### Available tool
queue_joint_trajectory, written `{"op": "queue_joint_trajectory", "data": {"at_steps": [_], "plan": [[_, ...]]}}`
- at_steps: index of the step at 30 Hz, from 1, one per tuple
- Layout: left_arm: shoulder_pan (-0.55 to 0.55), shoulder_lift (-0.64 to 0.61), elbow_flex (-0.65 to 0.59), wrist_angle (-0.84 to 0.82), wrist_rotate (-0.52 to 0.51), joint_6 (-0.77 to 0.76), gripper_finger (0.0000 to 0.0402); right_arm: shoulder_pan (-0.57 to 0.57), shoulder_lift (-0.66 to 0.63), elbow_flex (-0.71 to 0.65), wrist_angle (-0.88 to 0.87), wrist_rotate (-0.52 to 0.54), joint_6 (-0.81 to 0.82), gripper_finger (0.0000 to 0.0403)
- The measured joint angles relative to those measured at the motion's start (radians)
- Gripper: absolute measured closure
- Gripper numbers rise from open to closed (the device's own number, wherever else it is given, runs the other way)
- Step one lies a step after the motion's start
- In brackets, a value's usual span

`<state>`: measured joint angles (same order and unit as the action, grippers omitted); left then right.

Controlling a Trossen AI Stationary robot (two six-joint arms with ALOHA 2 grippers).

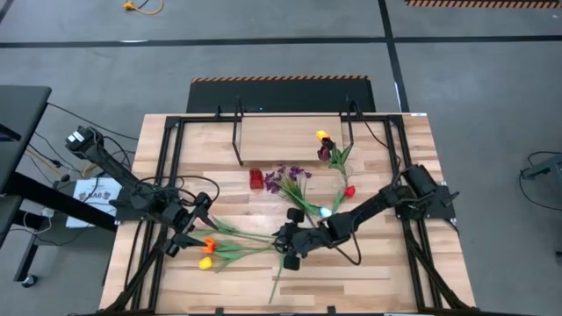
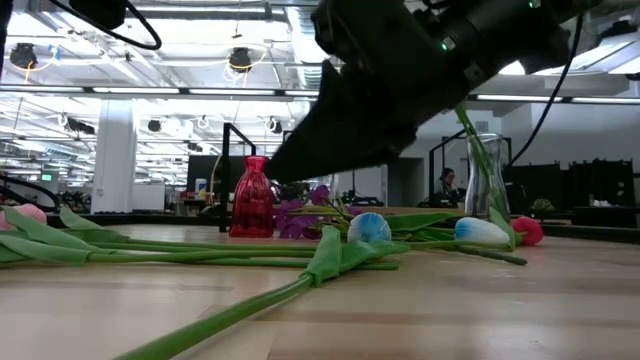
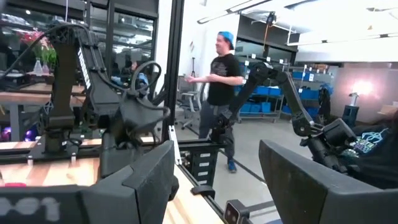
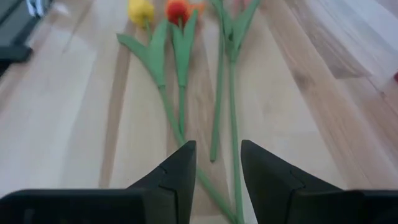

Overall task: Pick and place flowers into a vace then onto a shelf
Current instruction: Put the pink flower into the transparent vase

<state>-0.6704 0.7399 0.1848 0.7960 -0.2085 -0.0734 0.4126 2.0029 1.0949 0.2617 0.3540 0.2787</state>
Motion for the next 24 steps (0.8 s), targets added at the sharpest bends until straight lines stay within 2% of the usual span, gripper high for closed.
{"op": "queue_joint_trajectory", "data": {"at_steps": [11, 14, 24], "plan": [[0.0, 0.0, 0.0, -0.03, -0.024, 0.024, 0.0176, -0.024, 0.018, -0.003, -0.063, -0.019, 0.0, 0.0285], [0.0, 0.0, 0.0, -0.031, -0.024, 0.024, 0.0176, -0.024, 0.048, 0.006, -0.028, -0.056, 0.001, 0.0285], [0.0, 0.0, 0.0, -0.042, -0.026, 0.025, 0.0176, -0.043, 0.103, 0.009, -0.014, -0.068, 0.012, 0.0285]]}}
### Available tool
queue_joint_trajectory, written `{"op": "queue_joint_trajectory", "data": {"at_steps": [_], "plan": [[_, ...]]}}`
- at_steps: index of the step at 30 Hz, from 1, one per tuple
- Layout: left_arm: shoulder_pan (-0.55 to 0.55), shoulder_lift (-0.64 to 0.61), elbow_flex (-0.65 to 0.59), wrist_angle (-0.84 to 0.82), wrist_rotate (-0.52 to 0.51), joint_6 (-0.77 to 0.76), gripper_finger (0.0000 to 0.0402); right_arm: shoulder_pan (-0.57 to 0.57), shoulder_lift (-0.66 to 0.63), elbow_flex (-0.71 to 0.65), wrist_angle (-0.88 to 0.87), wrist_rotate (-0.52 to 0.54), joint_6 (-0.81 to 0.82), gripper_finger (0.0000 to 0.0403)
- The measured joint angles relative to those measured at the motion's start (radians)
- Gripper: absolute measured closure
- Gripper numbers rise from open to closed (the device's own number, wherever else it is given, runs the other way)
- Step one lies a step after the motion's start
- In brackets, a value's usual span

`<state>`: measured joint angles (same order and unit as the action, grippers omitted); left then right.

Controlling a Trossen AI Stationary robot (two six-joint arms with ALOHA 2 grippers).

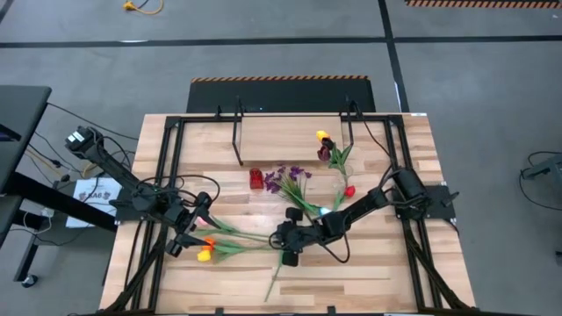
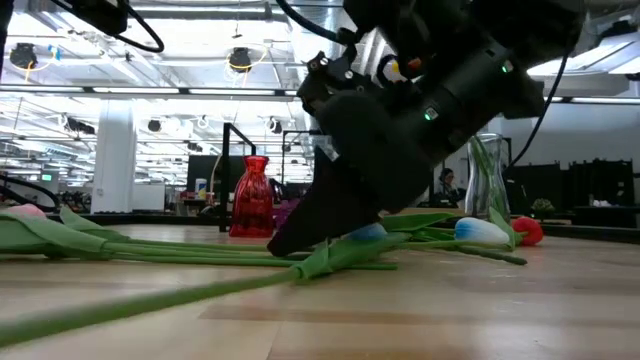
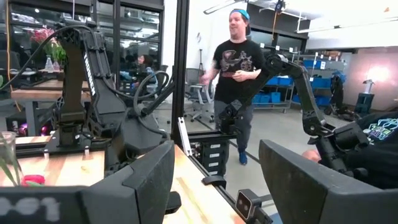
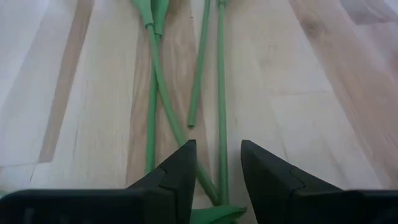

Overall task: Pick and place flowers into a vace then onto a shelf
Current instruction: Put the pink flower into the transparent vase

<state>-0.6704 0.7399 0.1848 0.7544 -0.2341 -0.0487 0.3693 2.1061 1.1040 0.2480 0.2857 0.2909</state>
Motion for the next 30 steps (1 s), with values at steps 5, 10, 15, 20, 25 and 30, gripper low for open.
{"op": "queue_joint_trajectory", "data": {"at_steps": [5, 10, 15, 20, 25, 30], "plan": [[0.0, 0.0, 0.0, 0.0, -0.001, 0.0, 0.0176, -0.007, 0.001, -0.001, 0.004, -0.004, 0.0, 0.0285], [0.0, 0.0, 0.0, 0.0, -0.001, 0.0, 0.0176, -0.016, 0.001, -0.001, -0.001, -0.006, 0.021, 0.0285], [0.0, 0.0, 0.0, 0.0, -0.001, 0.0, 0.0176, -0.029, 0.001, -0.002, -0.003, -0.026, 0.034, 0.0301], [0.0, 0.0, 0.0, 0.0, -0.001, 0.0, 0.0176, -0.033, 0.001, -0.002, -0.008, -0.022, 0.039, 0.0348], [0.0, 0.0, 0.0, 0.0, -0.001, -0.002, 0.0176, -0.036, 0.001, -0.003, -0.008, -0.017, 0.042, 0.0396], [0.0, 0.0, 0.0, 0.0, -0.001, -0.003, 0.0176, -0.037, 0.003, -0.004, -0.003, -0.008, 0.042, 0.039]]}}
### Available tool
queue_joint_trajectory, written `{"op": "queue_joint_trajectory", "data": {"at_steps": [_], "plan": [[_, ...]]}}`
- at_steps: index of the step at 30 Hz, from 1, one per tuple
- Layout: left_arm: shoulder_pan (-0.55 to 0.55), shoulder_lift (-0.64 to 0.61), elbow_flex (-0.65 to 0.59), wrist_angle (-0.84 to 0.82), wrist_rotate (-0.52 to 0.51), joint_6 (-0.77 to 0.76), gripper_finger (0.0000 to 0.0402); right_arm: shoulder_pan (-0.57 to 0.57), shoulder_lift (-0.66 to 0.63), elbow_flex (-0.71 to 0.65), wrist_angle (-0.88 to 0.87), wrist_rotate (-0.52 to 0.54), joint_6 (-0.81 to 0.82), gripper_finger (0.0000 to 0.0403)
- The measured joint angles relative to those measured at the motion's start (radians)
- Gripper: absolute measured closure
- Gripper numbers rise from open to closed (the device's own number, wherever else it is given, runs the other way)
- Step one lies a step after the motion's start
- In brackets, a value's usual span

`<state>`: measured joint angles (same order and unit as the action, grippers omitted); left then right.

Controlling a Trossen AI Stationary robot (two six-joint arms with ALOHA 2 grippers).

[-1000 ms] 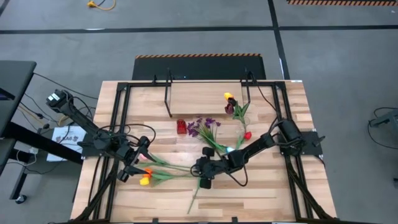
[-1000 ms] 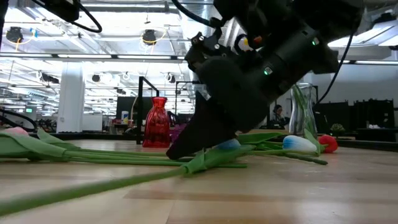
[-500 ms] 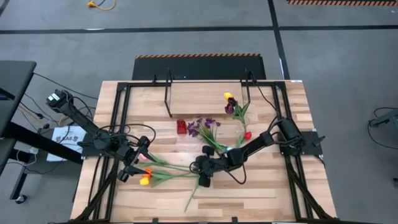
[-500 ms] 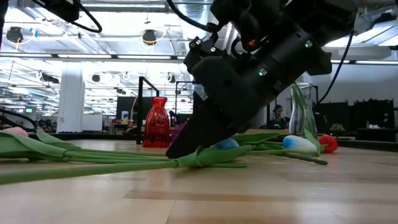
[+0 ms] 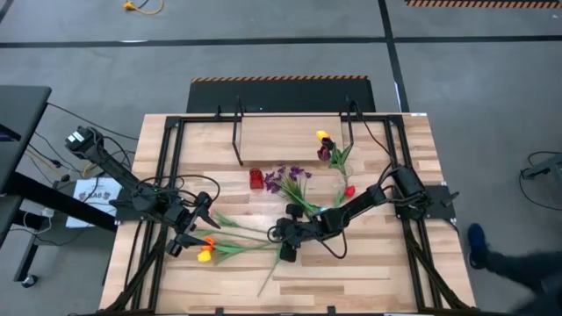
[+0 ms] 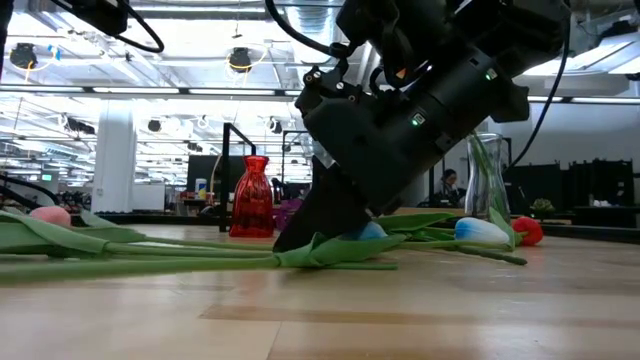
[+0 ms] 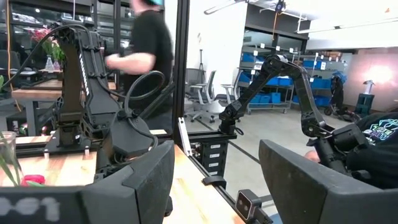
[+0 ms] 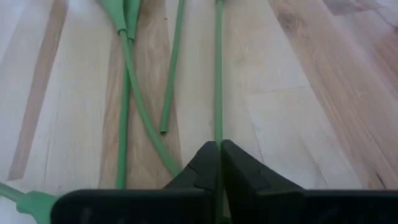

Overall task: Pick and place flowers into a vace then onto a shelf
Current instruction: Put the pink flower into the transparent vase

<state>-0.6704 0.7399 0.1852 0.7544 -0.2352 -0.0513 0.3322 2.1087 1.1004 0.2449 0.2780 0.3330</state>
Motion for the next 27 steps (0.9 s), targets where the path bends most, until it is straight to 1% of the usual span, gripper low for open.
{"op": "queue_joint_trajectory", "data": {"at_steps": [3, 7, 12, 19, 24, 27], "plan": [[0.0, 0.0, 0.0, 0.0, 0.0, -0.005, 0.0176, 0.001, 0.002, -0.001, 0.018, 0.011, -0.006, 0.0398], [0.0, 0.0, 0.0, 0.0, -0.016, -0.006, 0.0176, 0.008, 0.003, -0.002, 0.043, 0.016, -0.017, 0.0398], [0.0, 0.0, 0.0, 0.0, -0.017, -0.006, 0.0176, 0.009, -0.023, -0.002, 0.049, 0.084, -0.019, 0.04], [0.0, 0.0, 0.0, 0.0, -0.018, 0.002, 0.0176, 0.042, -0.1, -0.002, 0.054, 0.229, -0.019, 0.0401], [0.0, 0.0, 0.0, 0.0, -0.02, 0.002, 0.0176, 0.077, -0.169, -0.002, 0.062, 0.369, -0.035, 0.0402], [0.0, 0.0, 0.0, 0.0, -0.02, 0.003, 0.0176, 0.098, -0.207, -0.002, 0.108, 0.457, -0.079, 0.0402]]}}
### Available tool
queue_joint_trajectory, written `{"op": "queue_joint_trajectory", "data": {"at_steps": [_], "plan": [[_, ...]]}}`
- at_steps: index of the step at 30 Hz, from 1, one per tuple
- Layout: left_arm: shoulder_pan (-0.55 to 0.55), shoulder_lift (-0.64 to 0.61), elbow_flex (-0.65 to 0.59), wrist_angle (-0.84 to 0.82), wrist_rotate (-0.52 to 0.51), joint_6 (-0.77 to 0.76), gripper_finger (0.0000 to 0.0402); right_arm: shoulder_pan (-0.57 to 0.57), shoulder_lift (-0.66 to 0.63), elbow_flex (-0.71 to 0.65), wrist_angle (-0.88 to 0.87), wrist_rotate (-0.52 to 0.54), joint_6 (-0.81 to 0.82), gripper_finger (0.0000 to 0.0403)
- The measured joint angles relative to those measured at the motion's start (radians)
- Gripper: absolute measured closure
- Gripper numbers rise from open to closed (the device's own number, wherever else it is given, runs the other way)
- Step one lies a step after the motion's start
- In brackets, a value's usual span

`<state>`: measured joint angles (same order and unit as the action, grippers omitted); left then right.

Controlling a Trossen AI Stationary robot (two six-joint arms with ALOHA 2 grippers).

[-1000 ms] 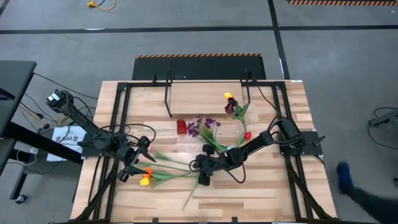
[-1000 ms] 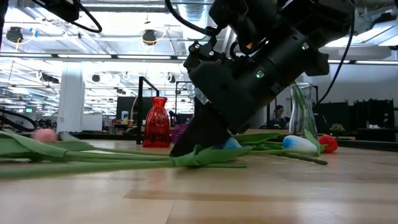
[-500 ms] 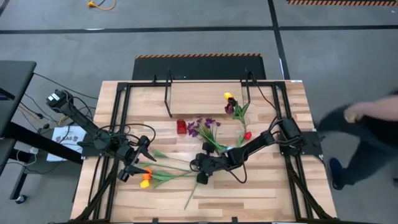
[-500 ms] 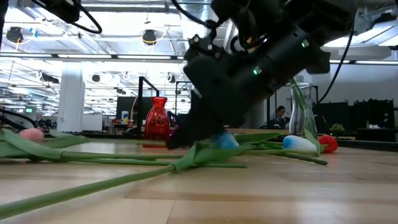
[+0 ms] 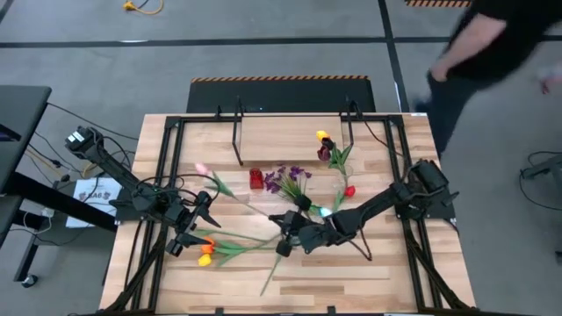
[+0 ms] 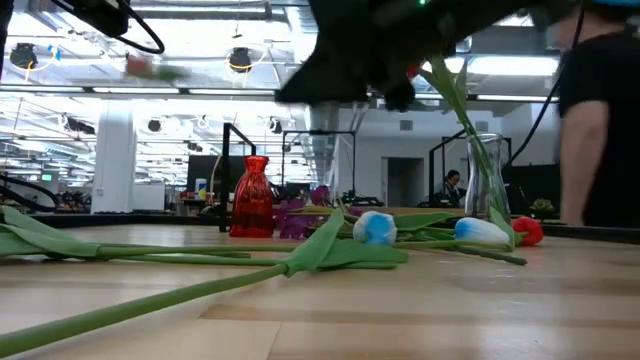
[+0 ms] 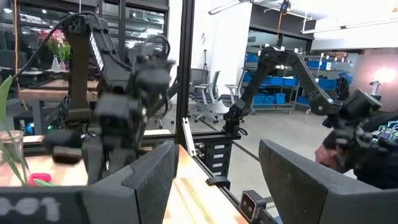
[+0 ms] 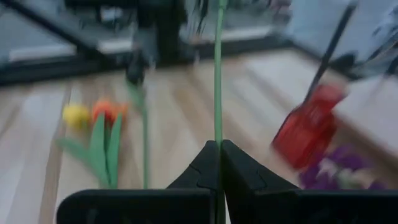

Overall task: Pick and place flowers into a vace then onto a shelf
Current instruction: Put the pink flower into the transparent vase

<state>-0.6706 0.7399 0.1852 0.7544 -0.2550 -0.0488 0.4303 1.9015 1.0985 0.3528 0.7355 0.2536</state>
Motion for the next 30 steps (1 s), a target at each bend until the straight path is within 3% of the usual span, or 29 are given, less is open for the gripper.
{"op": "queue_joint_trajectory", "data": {"at_steps": [5, 12, 18, 23, 30], "plan": [[0.0, 0.0, 0.0, 0.0, 0.0, 0.014, 0.0176, 0.038, -0.043, 0.002, 0.154, 0.107, -0.125, 0.0402], [0.0, 0.0, 0.0, 0.019, -0.023, 0.046, 0.0176, 0.089, -0.037, 0.002, 0.471, 0.106, -0.384, 0.0403], [0.009, 0.0, 0.001, 0.102, -0.014, 0.098, 0.0176, 0.1, -0.036, 0.002, 0.501, 0.017, -0.403, 0.0403], [0.03, 0.0, 0.001, 0.177, -0.015, 0.157, 0.0176, 0.097, -0.035, 0.002, 0.484, -0.002, -0.394, 0.0403], [0.098, 0.037, 0.001, 0.212, -0.021, 0.124, 0.0176, 0.097, -0.034, 0.002, 0.463, -0.014, -0.392, 0.0403]]}}
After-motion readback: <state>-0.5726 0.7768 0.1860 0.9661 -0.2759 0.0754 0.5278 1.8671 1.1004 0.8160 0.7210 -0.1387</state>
